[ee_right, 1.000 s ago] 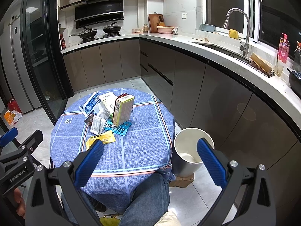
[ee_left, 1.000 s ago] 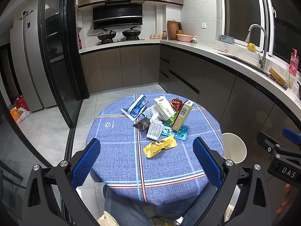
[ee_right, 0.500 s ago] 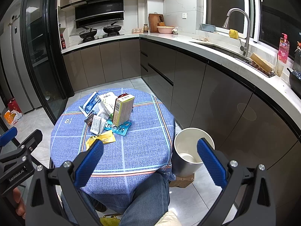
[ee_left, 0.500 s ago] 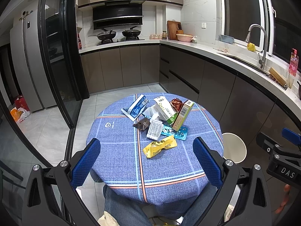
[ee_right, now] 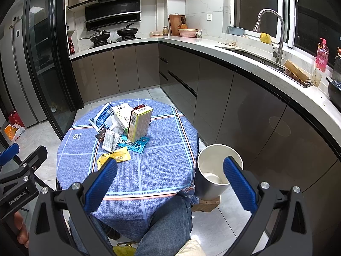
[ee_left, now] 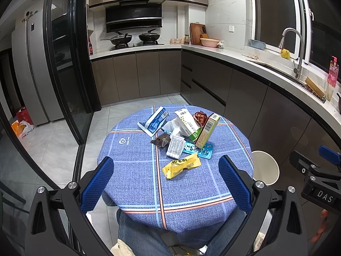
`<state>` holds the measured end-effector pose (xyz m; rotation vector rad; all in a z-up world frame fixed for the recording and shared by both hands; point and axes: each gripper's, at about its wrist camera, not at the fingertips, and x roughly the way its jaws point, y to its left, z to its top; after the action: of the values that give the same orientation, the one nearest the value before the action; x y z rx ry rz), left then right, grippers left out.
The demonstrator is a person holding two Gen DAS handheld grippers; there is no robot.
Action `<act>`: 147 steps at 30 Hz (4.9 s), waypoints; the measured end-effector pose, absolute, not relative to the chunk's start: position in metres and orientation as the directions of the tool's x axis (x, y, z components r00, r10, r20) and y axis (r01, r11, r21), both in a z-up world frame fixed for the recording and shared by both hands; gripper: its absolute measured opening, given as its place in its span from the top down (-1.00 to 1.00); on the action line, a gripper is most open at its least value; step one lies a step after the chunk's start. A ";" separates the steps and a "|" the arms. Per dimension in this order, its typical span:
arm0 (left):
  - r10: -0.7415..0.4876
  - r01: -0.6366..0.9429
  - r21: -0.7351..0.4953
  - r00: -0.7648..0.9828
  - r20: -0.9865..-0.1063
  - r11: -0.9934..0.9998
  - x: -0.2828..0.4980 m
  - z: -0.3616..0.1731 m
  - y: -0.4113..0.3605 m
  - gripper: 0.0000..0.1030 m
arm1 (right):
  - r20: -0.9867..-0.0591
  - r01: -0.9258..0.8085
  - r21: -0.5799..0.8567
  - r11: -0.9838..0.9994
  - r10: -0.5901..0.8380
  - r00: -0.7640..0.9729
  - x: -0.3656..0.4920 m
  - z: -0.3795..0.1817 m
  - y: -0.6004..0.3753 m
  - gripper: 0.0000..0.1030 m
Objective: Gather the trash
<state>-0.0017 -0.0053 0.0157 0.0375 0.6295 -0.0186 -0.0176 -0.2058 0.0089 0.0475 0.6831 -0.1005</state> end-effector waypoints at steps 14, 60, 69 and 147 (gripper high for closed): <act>-0.006 0.028 0.029 0.808 -0.589 0.999 -0.002 0.016 -0.005 -0.84 | -0.633 0.108 0.011 0.994 -0.077 0.770 -0.018 0.008 -0.206 -0.94; -0.009 0.028 0.022 0.798 -0.603 0.999 0.004 0.007 -0.007 -0.84 | -0.652 0.104 0.009 0.995 -0.073 0.755 -0.005 0.006 -0.201 -0.94; -0.009 0.025 0.018 0.792 -0.610 1.000 0.007 0.007 -0.004 -0.84 | -0.662 0.101 0.008 0.995 -0.070 0.747 0.004 0.001 -0.199 -0.94; -0.393 0.359 -0.283 0.282 -0.875 0.889 0.214 -0.192 -0.009 0.57 | -0.732 -0.036 0.307 0.951 0.260 0.630 0.193 -0.110 -0.216 0.37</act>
<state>0.2142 -0.0087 -0.1923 -0.0328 1.1818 -0.5037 0.1934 -0.2162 -0.1102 0.2753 0.8758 0.1717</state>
